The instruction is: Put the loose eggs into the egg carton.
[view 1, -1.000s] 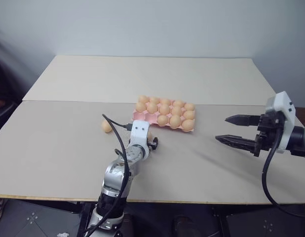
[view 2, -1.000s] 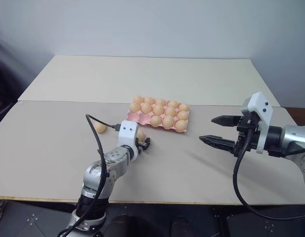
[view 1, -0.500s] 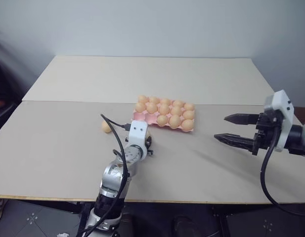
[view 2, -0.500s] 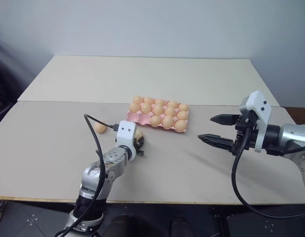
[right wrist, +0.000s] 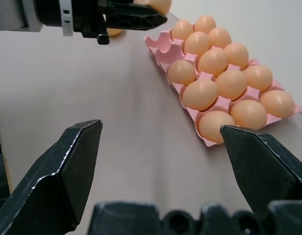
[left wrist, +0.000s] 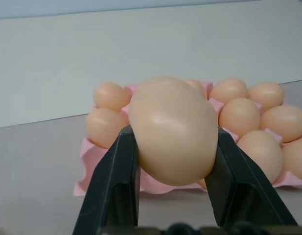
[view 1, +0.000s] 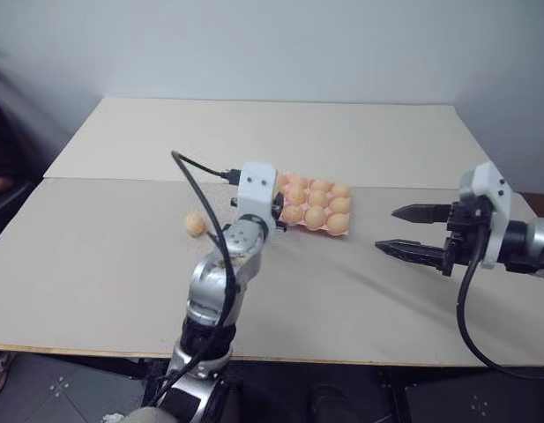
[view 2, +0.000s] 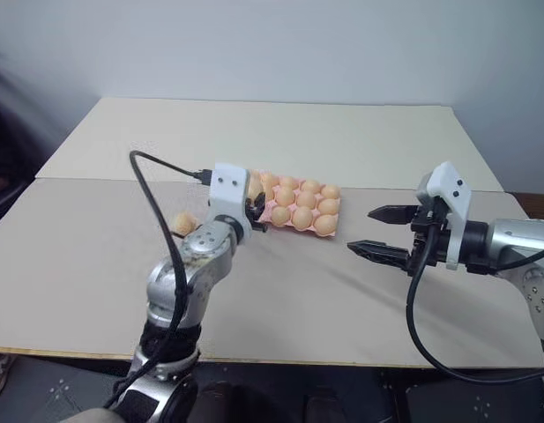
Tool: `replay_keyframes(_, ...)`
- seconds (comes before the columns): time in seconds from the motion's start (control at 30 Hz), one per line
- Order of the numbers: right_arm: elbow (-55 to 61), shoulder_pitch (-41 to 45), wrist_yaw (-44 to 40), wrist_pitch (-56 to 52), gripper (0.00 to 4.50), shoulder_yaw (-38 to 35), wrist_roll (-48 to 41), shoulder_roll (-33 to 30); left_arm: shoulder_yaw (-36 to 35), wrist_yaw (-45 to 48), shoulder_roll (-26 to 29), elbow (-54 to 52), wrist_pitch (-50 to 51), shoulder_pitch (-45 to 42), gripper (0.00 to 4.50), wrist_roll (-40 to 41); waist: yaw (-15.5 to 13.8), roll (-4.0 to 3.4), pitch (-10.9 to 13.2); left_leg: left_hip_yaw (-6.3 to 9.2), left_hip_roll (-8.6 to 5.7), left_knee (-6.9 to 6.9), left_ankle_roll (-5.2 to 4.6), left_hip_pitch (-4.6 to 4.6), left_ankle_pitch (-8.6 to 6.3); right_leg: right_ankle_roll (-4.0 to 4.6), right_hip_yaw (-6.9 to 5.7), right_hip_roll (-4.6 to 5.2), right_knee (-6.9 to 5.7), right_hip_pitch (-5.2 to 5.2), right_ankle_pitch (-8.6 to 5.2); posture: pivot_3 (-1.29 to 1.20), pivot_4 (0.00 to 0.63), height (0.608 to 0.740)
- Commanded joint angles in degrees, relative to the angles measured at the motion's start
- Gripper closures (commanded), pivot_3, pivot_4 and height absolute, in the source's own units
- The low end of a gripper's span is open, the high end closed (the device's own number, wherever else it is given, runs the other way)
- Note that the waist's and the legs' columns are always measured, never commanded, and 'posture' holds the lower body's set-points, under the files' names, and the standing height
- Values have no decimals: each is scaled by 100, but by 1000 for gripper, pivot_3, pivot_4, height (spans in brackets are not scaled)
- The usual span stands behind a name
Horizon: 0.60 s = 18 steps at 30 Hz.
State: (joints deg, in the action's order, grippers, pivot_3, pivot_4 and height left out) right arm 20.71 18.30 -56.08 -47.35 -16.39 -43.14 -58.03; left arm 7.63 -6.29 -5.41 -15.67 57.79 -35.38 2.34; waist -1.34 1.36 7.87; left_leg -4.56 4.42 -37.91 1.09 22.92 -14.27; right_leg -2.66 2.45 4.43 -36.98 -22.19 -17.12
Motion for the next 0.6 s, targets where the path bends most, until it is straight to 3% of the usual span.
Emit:
replay_keyframes(0.03, 95, 170, -3, 116, 0, -136, -55, -42, -155, -40, -120, 459, 12, -303, 3012, -32, 5, 0, 0, 1, 0, 0, 0, 0, 0, 0, -1, 0, -2, 0, 0, 0, 150, 740)
replay_keyframes(0.23, 135, 79, -19, 110, 0, -218, -40, -68, -422, -235, -307, 1072, -123, -420, 3013, -23, -3, 1, 0, 1, 0, 0, 1, 3, 1, 0, -2, 1, -1, -2, 0, 0, 150, 740)
replay_keyframes(0.6, 232, 17, 65, 97, 0, -253, -76, -35, -432, -293, -363, 1278, -286, -485, 3036, 26, -13, 0, 0, 0, 0, 0, 3, 0, 2, 0, -2, 1, -3, -1, 0, 0, 150, 740)
